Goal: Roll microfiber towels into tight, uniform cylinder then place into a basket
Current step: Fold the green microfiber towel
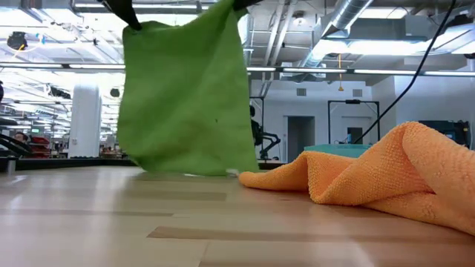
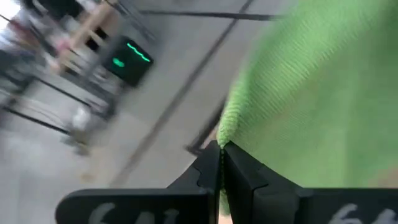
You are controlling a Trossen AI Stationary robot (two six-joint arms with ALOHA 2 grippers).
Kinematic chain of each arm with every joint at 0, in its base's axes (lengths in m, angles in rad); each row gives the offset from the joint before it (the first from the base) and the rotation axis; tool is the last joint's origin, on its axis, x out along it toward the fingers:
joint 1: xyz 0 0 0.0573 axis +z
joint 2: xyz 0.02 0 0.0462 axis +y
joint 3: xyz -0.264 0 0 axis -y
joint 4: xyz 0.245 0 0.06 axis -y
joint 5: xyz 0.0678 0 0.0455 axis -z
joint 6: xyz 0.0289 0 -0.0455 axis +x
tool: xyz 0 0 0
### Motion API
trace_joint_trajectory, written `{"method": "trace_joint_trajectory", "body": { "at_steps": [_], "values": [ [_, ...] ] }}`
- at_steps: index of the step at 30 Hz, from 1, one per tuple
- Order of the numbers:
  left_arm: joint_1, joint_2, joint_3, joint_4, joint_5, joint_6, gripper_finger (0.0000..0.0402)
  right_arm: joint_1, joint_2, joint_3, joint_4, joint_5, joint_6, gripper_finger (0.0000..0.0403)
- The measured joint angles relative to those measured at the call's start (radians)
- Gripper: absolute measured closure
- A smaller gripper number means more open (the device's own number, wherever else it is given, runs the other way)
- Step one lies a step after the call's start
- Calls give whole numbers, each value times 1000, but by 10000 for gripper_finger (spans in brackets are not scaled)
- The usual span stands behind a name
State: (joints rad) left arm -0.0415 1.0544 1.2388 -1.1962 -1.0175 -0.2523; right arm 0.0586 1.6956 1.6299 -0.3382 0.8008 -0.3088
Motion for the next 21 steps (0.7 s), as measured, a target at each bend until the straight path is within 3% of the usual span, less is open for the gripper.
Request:
{"method": "trace_joint_trajectory", "body": {
  "at_steps": [2, 4, 12, 17, 21],
  "values": [
    [7, 9, 0, -23, -164, 0, 400, -1, 3, 0, 13, 33, 13, 400],
    [29, 12, 2, -15, -225, 13, 400, -11, 1, 0, 21, 65, 12, 400],
    [162, 27, 0, 114, -204, 244, 400, -101, 2, 0, 54, 49, -62, 399],
    [285, 27, 45, 301, -118, 476, 400, -151, 2, 0, 150, 34, -105, 399],
    [336, 26, 125, 338, -26, 520, 400, -144, 2, 0, 197, 38, -140, 399]
  ]
}}
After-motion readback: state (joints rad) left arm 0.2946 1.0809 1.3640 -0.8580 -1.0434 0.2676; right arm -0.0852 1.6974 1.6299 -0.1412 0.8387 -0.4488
